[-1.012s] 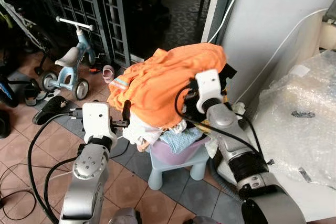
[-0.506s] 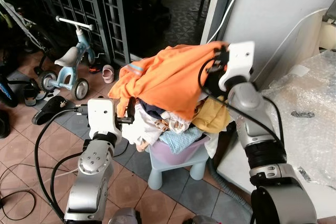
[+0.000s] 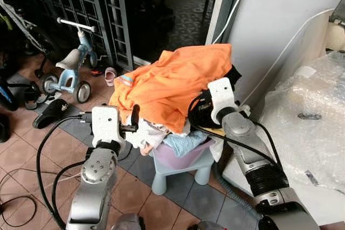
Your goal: Clothes washing
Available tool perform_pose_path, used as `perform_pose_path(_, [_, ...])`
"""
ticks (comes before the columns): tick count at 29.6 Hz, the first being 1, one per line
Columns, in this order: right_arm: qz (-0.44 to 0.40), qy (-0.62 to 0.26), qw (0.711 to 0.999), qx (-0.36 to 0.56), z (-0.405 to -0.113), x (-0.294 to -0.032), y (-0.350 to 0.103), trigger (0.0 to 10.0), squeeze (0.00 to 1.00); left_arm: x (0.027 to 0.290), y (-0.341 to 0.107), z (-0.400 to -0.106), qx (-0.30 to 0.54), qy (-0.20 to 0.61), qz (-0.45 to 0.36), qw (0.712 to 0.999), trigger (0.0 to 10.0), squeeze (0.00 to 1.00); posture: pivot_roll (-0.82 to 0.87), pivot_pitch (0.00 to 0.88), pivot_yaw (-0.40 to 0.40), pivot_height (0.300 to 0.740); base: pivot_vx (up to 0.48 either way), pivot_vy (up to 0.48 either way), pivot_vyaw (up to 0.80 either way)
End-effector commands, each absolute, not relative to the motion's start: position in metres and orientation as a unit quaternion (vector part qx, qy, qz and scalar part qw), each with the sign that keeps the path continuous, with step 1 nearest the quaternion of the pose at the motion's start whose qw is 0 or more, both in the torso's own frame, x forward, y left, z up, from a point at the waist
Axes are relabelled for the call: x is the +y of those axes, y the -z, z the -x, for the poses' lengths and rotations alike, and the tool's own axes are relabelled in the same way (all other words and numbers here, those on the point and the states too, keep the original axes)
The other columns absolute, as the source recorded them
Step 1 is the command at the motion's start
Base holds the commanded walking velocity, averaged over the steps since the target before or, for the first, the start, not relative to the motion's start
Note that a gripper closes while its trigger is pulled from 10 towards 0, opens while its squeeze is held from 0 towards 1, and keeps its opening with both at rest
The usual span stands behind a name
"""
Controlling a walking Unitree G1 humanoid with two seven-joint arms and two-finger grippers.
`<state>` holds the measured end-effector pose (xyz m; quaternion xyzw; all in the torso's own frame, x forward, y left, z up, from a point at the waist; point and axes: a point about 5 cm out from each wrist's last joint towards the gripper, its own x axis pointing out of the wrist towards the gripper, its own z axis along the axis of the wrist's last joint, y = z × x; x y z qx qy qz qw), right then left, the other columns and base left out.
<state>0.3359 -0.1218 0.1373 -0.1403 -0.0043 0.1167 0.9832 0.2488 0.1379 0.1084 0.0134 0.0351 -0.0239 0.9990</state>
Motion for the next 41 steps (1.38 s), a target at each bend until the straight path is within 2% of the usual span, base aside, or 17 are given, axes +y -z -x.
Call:
perform_pose_path(1, [0.134, -0.12, 0.98, -0.081, -0.335, -0.12, -0.165, 10.0, 1.0, 0.138, -0.111, -0.246, 0.034, 0.026, -0.018, 0.999, 10.0, 0.0, 0.02, 0.0, -0.044, 0.74, 0.0, 0.0, 0.0])
perform_pose_path(6, [0.128, -0.16, 0.971, -0.124, -0.332, -0.112, -0.18, 10.0, 1.0, 0.138, -0.11, -0.245, 0.035, 0.026, -0.018, 0.999, 10.0, 0.0, 0.02, 0.0, -0.042, 0.74, 0.0, 0.0, 0.0])
perform_pose_path(13, [0.095, -0.257, 0.959, -0.076, -0.328, -0.094, -0.165, 10.0, 1.0, 0.138, -0.111, -0.243, 0.037, 0.03, -0.021, 0.999, 10.0, 0.0, 0.02, 0.0, -0.038, 0.74, 0.0, 0.0, 0.0])
perform_pose_path(18, [0.156, -0.337, 0.927, -0.04, -0.333, -0.068, -0.138, 10.0, 1.0, 0.137, -0.115, -0.24, 0.032, 0.048, -0.038, 0.998, 10.0, 0.0, 0.06, 0.0, -0.037, 0.74, 0.0, 0.0, 0.0])
perform_pose_path(23, [0.193, -0.342, 0.919, -0.025, -0.34, -0.064, -0.13, 10.0, 1.0, 0.141, -0.116, -0.235, 0.033, 0.045, -0.044, 0.997, 10.0, 0.0, 0.09, 0.0, -0.05, 0.74, 0.0, 0.0, 0.0])
perform_pose_path(28, [0.244, -0.295, 0.924, 0.006, -0.355, -0.06, -0.121, 10.0, 1.0, 0.149, -0.114, -0.222, 0.047, 0.022, -0.041, 0.998, 10.0, 0.0, 0.11, 0.022, -0.067, 0.74, 0.0, 0.0, 0.0])
perform_pose_path(29, [0.256, -0.288, 0.923, 0.006, -0.356, -0.059, -0.12, 10.0, 0.93, 0.149, -0.113, -0.219, 0.049, 0.022, -0.041, 0.998, 10.0, 0.0, 0.12, 0.03, -0.07, 0.74, 0.0, 0.0, 0.0])
perform_pose_path(30, [0.267, -0.282, 0.921, 0.004, -0.357, -0.058, -0.12, 9.1, 0.78, 0.149, -0.113, -0.217, 0.051, 0.022, -0.042, 0.998, 10.0, 0.0, 0.12, 0.038, -0.074, 0.74, 0.0, 0.0, 0.0])
perform_pose_path(31, [0.275, -0.274, 0.921, 0.006, -0.359, -0.058, -0.118, 4.6, 0.7, 0.149, -0.113, -0.215, 0.053, 0.023, -0.043, 0.997, 10.0, 0.0, 0.13, 0.04, -0.074, 0.74, 0.0, 0.0, 0.0])
perform_pose_path(32, [0.279, -0.263, 0.923, 0.015, -0.36, -0.058, -0.115, 2.7, 0.55, 0.149, -0.113, -0.213, 0.055, 0.022, -0.043, 0.997, 10.0, 0.0, 0.13, 0.045, -0.075, 0.74, 0.0, 0.0, 0.0])
perform_pose_path(33, [0.277, -0.256, 0.926, 0.024, -0.361, -0.058, -0.112, 0.0, 0.0, 0.149, -0.113, -0.212, 0.055, 0.022, -0.043, 0.997, 10.0, 0.0, 0.14, 0.05, -0.078, 0.74, 0.0, 0.0, 0.0])
perform_pose_path(41, [0.249, -0.238, 0.935, 0.091, -0.356, -0.062, -0.089, 0.0, 0.0, 0.156, -0.116, -0.209, 0.06, 0.011, -0.05, 0.997, 10.0, 0.0, 0.14, 0.064, -0.077, 0.74, 0.0, 0.0, 0.0])
